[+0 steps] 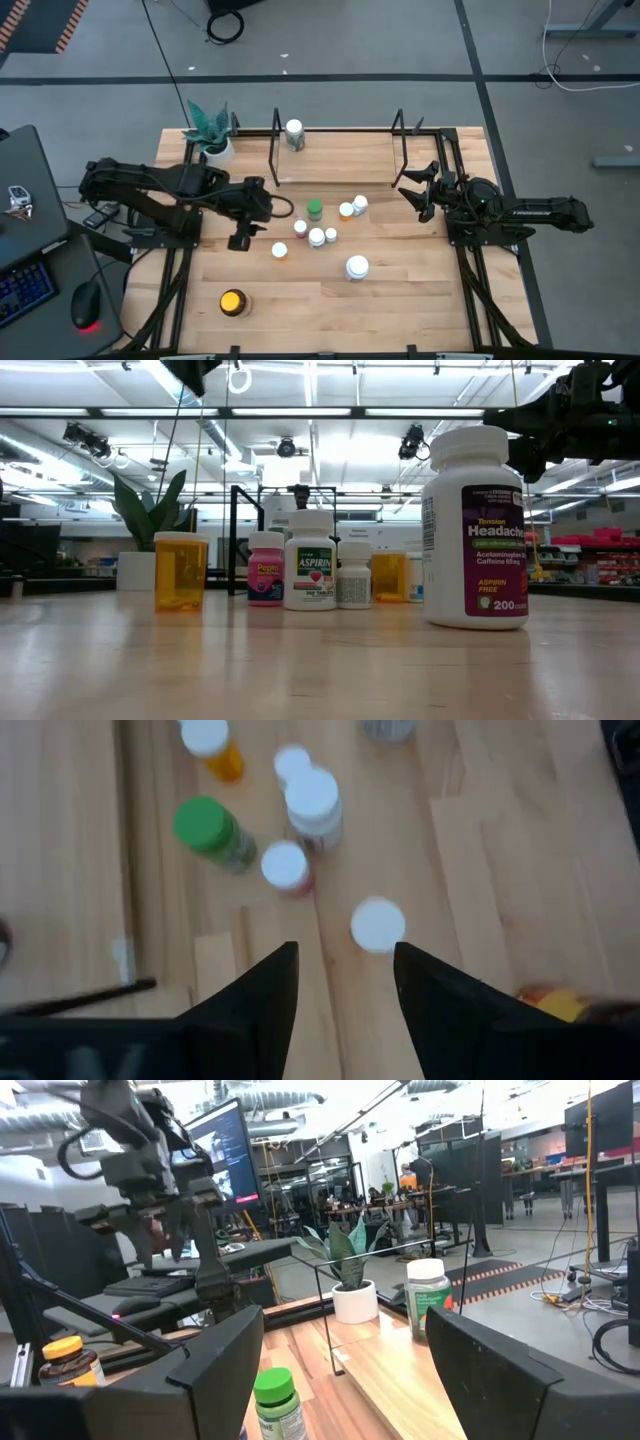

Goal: Pick and place medicine bottles onto shelf by color
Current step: Put the yellow medicine bottle on the shelf

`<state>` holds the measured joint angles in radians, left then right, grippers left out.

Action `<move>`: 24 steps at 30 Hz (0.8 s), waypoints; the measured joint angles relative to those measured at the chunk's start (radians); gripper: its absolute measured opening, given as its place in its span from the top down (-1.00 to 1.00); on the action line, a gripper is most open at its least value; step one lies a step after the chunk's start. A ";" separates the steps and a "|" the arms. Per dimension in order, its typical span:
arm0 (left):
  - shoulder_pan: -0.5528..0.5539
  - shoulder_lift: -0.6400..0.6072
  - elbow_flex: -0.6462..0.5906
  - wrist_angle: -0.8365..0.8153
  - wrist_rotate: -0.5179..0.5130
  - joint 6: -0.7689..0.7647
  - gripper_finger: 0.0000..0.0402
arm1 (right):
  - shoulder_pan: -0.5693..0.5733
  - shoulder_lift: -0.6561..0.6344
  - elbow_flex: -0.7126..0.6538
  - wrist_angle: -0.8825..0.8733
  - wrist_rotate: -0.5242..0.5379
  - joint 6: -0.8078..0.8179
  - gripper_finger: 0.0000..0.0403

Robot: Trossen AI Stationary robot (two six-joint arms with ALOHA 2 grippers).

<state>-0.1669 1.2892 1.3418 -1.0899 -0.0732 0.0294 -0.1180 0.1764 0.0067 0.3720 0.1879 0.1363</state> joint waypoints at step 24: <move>-0.310 -0.072 -0.211 0.029 0.145 -0.061 0.14 | 0.000 0.000 0.000 0.000 0.000 0.000 -0.43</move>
<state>-0.4765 1.2171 1.1312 -1.0608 0.0714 -0.0314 -0.1179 0.1764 0.0065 0.3719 0.1879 0.1362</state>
